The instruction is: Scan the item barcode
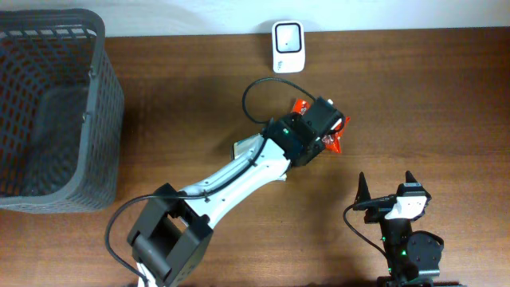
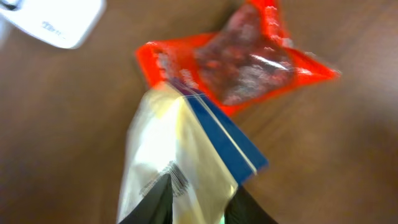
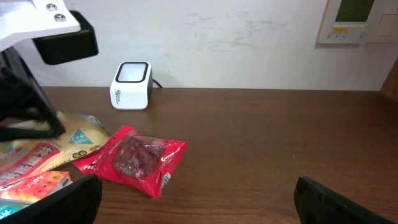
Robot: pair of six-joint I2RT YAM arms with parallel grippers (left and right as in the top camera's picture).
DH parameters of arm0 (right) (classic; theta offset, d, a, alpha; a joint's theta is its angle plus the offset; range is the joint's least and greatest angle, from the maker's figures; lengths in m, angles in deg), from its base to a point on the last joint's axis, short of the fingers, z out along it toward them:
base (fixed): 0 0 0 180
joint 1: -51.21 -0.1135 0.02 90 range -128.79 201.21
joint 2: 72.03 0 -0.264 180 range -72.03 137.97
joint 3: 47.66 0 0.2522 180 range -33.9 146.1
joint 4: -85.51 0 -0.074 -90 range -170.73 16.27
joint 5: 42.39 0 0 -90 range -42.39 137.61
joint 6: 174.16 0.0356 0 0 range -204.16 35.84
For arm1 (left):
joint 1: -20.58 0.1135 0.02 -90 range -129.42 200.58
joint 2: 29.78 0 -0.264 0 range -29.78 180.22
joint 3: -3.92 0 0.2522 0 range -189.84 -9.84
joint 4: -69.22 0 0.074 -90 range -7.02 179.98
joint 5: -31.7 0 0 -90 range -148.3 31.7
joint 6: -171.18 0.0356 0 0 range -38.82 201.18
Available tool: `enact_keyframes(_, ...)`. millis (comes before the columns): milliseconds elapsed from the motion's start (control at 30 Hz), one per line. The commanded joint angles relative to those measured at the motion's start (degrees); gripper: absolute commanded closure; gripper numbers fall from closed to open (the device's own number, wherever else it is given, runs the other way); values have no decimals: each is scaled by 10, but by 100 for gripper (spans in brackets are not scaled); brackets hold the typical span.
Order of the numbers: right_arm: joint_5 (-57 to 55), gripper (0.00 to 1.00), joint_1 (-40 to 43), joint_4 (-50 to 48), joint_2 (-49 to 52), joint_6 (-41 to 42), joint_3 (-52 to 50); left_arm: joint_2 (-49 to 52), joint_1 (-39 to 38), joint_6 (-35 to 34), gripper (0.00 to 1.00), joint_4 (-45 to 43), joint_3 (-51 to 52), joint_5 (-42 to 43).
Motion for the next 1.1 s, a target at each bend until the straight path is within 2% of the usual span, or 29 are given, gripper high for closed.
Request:
enact_keyframes(0,-3,2,-4,3,-1,-3,-4,-3,22,-26,75,50,-70,165)
enact_keyframes(100,-3,2,-4,3,-1,-3,-4,-4,41,-26,67,111,-141,235)
enact_keyframes(167,-3,2,-4,3,-1,-3,-4,-4,55,-26,50,145,-186,245)
enact_keyframes(200,-3,2,-4,3,-1,-3,-4,-4,64,-26,48,160,-206,245)
enact_keyframes(267,-3,2,-4,3,-1,-3,-4,-4,86,-26,34,169,-226,245)
enact_keyframes(333,-3,2,-4,3,-1,-3,-4,-3,107,-26,30,178,-225,245)
enact_keyframes(367,-3,1,-4,3,-1,-3,-4,-1,115,-26,32,189,-225,245)
enact_keyframes(400,-3,2,-4,3,-1,-3,-4,2,121,-26,57,202,-225,245)
enact_keyframes(433,-3,2,-4,3,-1,-3,-4,5,125,-26,76,215,-225,245)
enact_keyframes(467,-3,2,-4,3,-1,-3,-4,11,128,-26,89,227,-224,245)
enact_keyframes(533,-3,2,-4,3,-1,-3,-4,26,129,-26,100,243,-216,245)
enact_keyframes(667,-3,2,-4,3,-1,-3,-4,77,123,-28,100,247,-202,246)
enact_keyframes(767,-3,2,-4,3,-1,-3,-4,130,116,-63,100,247,-199,256)
enact_keyframes(867,-3,2,-4,3,-1,-3,-4,169,107,-61,100,242,-199,293)
enact_keyframes(1067,-3,2,-4,3,-1,-3,-4,213,84,-61,100,230,-199,294)
